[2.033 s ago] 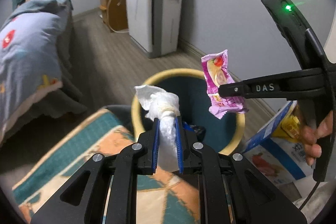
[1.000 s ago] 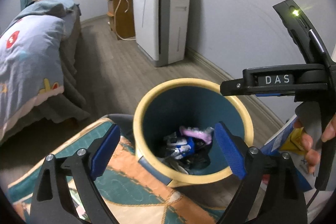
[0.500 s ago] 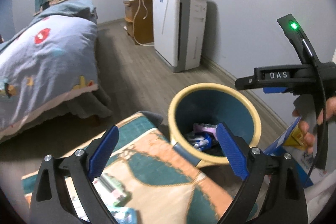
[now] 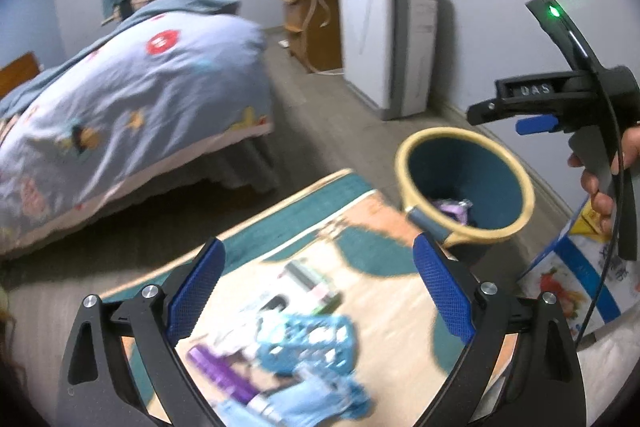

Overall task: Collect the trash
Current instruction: 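Move both grippers back over the cushion toward the masks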

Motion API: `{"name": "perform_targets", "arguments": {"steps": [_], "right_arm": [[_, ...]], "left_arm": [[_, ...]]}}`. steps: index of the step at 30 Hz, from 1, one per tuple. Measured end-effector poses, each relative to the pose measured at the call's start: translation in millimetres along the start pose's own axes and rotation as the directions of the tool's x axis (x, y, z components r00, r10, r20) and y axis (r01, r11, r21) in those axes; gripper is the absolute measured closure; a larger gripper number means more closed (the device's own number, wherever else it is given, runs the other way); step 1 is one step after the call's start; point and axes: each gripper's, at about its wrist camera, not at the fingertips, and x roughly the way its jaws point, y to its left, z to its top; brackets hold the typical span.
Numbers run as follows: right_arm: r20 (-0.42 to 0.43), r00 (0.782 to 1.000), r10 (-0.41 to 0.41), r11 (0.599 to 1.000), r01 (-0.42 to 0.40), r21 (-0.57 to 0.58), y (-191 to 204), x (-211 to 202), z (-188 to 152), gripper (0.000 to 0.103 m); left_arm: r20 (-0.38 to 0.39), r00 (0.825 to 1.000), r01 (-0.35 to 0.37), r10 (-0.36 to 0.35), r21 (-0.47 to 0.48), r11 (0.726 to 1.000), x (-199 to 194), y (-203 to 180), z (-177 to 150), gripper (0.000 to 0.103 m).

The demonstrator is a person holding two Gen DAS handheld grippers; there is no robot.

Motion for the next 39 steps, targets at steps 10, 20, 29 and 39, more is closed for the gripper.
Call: {"name": "perform_targets", "arguments": {"steps": [10, 20, 29, 39], "right_arm": [[-0.089, 0.995, 0.048, 0.991, -0.059, -0.124, 86.3, 26.5, -35.5, 0.006], [-0.204, 0.976, 0.074, 0.977, -0.112, -0.182, 142.7, 38.8, -90.7, 0.006], [-0.210, 0.977, 0.043, 0.983, -0.079, -0.166, 148.7, 47.5, -133.3, 0.006], [-0.284, 0.954, 0.096, 0.967, -0.157, -0.200, 152.9, 60.5, -149.5, 0.040]], "left_arm": [[-0.058, 0.991, -0.128, 0.120, -0.159, 0.979, -34.7, 86.4, -34.8, 0.009], [-0.152, 0.970, -0.212, 0.188, -0.158, 0.964, -54.0, 123.0, -82.3, 0.009], [-0.162, 0.977, -0.173, 0.139, -0.219, 0.960, -51.3, 131.1, -100.2, 0.009], [-0.190, 0.977, -0.124, 0.100, -0.121, 0.985, -21.1, 121.6, -118.5, 0.009]]}}
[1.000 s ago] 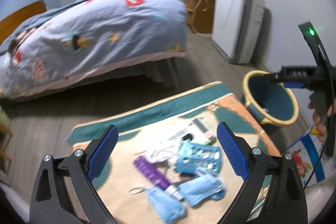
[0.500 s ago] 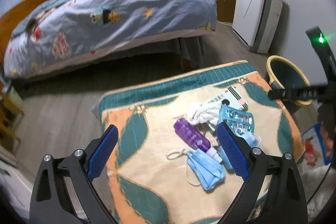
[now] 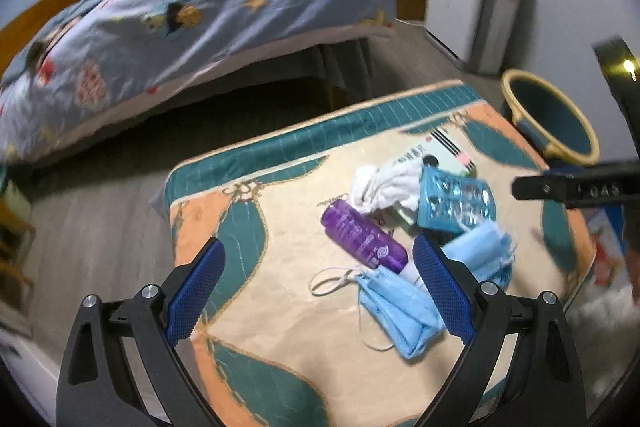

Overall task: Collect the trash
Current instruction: 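Move both grippers back over the cushion toward the masks, then grasp a blue face mask with the left gripper while the right grasps another mask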

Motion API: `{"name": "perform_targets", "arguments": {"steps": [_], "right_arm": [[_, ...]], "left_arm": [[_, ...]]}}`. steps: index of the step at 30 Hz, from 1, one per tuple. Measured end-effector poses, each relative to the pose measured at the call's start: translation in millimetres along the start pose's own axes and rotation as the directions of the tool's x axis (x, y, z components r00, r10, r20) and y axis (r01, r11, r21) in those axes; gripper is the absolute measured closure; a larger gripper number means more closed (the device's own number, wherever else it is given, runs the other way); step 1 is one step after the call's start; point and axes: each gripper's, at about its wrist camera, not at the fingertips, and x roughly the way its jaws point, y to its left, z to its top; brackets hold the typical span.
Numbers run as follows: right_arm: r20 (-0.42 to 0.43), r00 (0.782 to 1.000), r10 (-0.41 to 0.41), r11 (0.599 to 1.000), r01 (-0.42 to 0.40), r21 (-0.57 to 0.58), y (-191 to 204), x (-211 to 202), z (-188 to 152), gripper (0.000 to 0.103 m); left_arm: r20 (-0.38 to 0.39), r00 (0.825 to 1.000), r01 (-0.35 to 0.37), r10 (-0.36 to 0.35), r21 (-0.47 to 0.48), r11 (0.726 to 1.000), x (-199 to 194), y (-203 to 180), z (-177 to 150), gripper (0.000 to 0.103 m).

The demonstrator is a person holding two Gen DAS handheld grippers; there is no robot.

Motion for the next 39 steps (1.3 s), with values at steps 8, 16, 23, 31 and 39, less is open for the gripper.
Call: {"name": "perform_targets", "arguments": {"steps": [8, 16, 23, 31, 39], "right_arm": [[-0.110, 0.991, 0.074, 0.997, -0.075, -0.001, 22.2, 25.6, -9.7, 0.058], [-0.135, 0.982, 0.135, 0.991, -0.136, 0.002, 36.1, 20.8, -9.8, 0.096], [-0.049, 0.998, 0.041, 0.985, -0.049, -0.165, 44.6, -40.3, 5.8, 0.096], [0.001, 0.995, 0.098, 0.985, -0.097, -0.141, 34.2, -43.6, 15.0, 0.096], [0.047, 0.993, 0.106, 0.986, -0.099, -0.134, 24.0, -56.7, 28.5, 0.096]], "left_arm": [[-0.088, 0.995, 0.044, -0.039, 0.054, 0.998, 18.8, 0.5, -18.5, 0.009], [-0.119, 0.989, 0.094, -0.086, 0.066, 0.993, 25.3, -6.8, -26.2, 0.009], [-0.187, 0.974, 0.149, -0.127, 0.107, 0.983, 43.7, -31.0, -33.9, 0.009], [-0.291, 0.942, 0.197, -0.166, 0.081, 0.977, 66.5, -36.1, -40.6, 0.038], [-0.240, 0.953, 0.205, -0.187, 0.051, 0.978, 47.7, -21.2, -23.2, 0.100]]}}
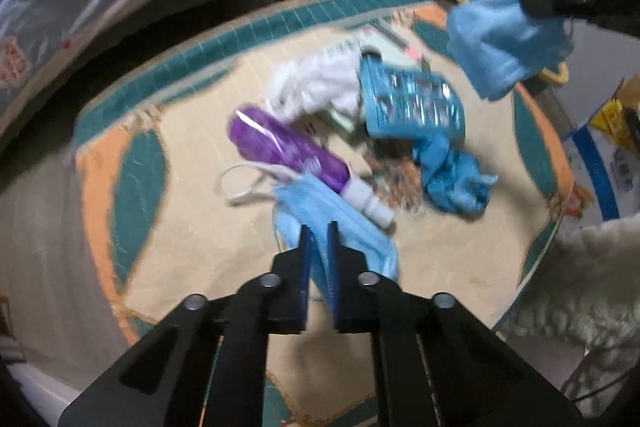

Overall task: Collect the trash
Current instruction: 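Grasp a blue face mask with the left gripper while the right grasps another mask, then carry both blue masks over the bin and open both grippers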

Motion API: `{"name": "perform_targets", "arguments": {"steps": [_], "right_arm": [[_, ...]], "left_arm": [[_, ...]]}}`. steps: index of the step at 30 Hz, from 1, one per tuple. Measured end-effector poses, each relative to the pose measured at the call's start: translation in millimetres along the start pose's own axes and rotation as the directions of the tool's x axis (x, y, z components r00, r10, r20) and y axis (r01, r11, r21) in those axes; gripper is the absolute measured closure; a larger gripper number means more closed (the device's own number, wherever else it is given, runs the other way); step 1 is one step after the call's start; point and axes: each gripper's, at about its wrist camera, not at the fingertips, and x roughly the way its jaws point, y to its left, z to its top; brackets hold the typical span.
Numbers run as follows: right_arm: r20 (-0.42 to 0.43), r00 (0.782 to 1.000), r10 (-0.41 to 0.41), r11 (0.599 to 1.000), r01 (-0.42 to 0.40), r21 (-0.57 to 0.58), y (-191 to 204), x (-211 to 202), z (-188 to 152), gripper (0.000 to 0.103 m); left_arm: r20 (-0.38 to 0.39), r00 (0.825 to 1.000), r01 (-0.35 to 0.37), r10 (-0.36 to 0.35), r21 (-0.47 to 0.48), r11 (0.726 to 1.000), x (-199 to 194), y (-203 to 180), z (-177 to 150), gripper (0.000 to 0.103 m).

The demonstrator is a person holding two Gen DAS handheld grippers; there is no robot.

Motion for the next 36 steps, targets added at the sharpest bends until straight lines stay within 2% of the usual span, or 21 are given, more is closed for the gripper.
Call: {"name": "perform_targets", "arguments": {"steps": [5, 8, 10, 12, 14, 15, 18, 19, 20, 21, 23, 26, 30, 36], "right_arm": [[0.040, 0.999, 0.021, 0.999, -0.023, 0.035, -10.5, -11.6, 7.2, 0.096], [0.051, 0.998, 0.027, 0.998, -0.029, 0.046, -15.5, -16.1, 9.8, 0.096], [0.052, 0.998, 0.028, 0.998, -0.031, 0.053, -18.5, -17.2, 10.6, 0.096], [0.051, 0.998, 0.029, 0.998, -0.032, 0.053, -20.3, -17.9, 10.3, 0.096], [0.050, 0.998, 0.031, 0.998, -0.034, 0.054, -20.4, -17.6, 10.1, 0.096], [0.048, 0.998, 0.034, 0.998, -0.037, 0.053, -20.2, -17.3, 10.1, 0.096], [0.044, 0.998, 0.036, 0.998, -0.038, 0.044, -18.9, -16.2, 9.2, 0.096], [0.043, 0.998, 0.035, 0.998, -0.037, 0.043, -19.6, -16.1, 9.1, 0.096], [0.042, 0.999, 0.035, 0.998, -0.037, 0.045, -20.7, -16.1, 9.4, 0.096], [0.041, 0.999, 0.035, 0.998, -0.037, 0.046, -21.3, -16.2, 9.5, 0.096], [0.044, 0.998, 0.035, 0.998, -0.037, 0.050, -22.7, -17.5, 10.2, 0.096], [0.053, 0.998, 0.038, 0.998, -0.041, 0.054, -23.8, -20.0, 11.7, 0.096], [0.070, 0.997, 0.039, 0.998, -0.042, 0.052, -25.0, -25.8, 14.1, 0.096], [0.112, 0.993, 0.027, 0.998, -0.034, 0.060, -35.3, -39.5, 18.5, 0.096]], "left_arm": [[0.087, 0.996, 0.014, -0.009, -0.053, 0.999, -27.3, 8.2, 10.1, 0.101], [0.093, 0.996, 0.001, 0.006, -0.076, 0.997, -30.3, 8.3, 9.5, 0.101], [0.071, 0.997, 0.001, 0.006, -0.101, 0.995, -20.7, 7.6, 5.9, 0.094], [0.019, 1.000, -0.016, 0.018, -0.108, 0.994, -3.5, 6.2, 1.3, 0.077], [-0.014, 0.999, -0.038, 0.036, -0.110, 0.993, 8.1, 4.2, -3.9, 0.045], [-0.034, 0.999, -0.044, 0.040, -0.119, 0.992, 15.3, 3.8, -6.3, 0.040], [-0.082, 0.997, -0.022, 0.011, -0.129, 0.991, 29.8, 4.3, -11.4, 0.042], [-0.093, 0.996, -0.004, -0.009, -0.135, 0.991, 32.6, 5.1, -12.8, 0.048], [-0.098, 0.995, 0.019, -0.033, -0.142, 0.990, 34.1, 5.7, -13.0, 0.071], [-0.099, 0.994, 0.025, -0.039, -0.142, 0.990, 33.3, 6.1, -11.7, 0.081], [-0.074, 0.997, 0.013, -0.023, -0.123, 0.992, 25.4, 4.9, -7.4, 0.088], [0.008, 1.000, -0.007, 0.008, -0.094, 0.996, 3.7, 0.9, 1.2, 0.089], [0.113, 0.991, -0.061, 0.065, -0.033, 0.998, -28.9, -10.8, 15.9, 0.089], [0.199, 0.976, -0.086, 0.085, -0.003, 0.996, -56.3, -28.3, 43.5, 0.089]]}}
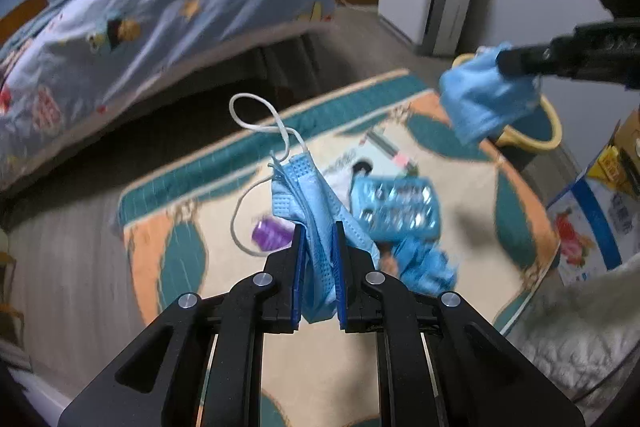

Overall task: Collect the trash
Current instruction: 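Carry both blue masks over the bin and open both grippers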

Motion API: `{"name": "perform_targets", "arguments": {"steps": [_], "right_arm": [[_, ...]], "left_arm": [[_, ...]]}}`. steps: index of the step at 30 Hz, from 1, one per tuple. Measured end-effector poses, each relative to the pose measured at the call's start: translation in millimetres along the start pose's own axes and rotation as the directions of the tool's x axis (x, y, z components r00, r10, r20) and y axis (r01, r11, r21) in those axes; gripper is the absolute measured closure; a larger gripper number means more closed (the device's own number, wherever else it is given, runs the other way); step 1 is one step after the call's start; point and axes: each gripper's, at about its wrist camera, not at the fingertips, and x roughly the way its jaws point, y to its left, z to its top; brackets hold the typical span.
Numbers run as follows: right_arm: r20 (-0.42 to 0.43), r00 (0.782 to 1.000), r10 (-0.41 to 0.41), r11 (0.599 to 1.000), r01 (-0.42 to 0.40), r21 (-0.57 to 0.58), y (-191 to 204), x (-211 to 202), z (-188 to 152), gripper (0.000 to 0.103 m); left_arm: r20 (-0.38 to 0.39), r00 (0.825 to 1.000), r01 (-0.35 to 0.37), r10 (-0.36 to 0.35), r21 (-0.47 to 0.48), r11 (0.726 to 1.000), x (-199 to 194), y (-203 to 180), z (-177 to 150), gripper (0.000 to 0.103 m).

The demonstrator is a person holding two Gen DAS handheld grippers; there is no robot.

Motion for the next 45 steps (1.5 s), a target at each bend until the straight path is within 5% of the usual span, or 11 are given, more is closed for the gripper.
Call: {"name": "perform_targets", "arguments": {"steps": [14, 24, 28, 30, 45], "right_arm": [[0.045, 0.997, -0.068, 0.996, 0.065, 0.066, -64.1, -22.0, 9.0, 0.096], [0.076, 0.989, -0.126, 0.967, 0.105, 0.231, -141.1, -36.2, 19.0, 0.096], [0.072, 0.982, -0.174, 0.949, 0.148, 0.277, -165.3, -37.8, 18.6, 0.096], [0.068, 0.976, -0.207, 0.941, 0.180, 0.288, -176.8, -39.7, 17.4, 0.096], [0.029, 0.942, -0.335, 0.851, 0.290, 0.438, -265.3, -51.3, -5.0, 0.096]], "left_arm": [[0.089, 0.995, 0.042, -0.047, 0.061, 0.997, -9.4, -58.9, 56.2, 0.089], [0.158, 0.968, 0.163, -0.194, 0.187, 0.969, -29.2, -132.7, 128.7, 0.089], [0.161, 0.961, 0.182, -0.224, 0.238, 0.954, -8.4, -160.2, 127.1, 0.089], [0.101, 0.963, 0.225, -0.252, 0.219, 0.949, 12.5, -170.3, 127.4, 0.089], [0.064, 0.965, 0.219, -0.256, 0.350, 0.911, 69.7, -236.1, 129.1, 0.089]]}}
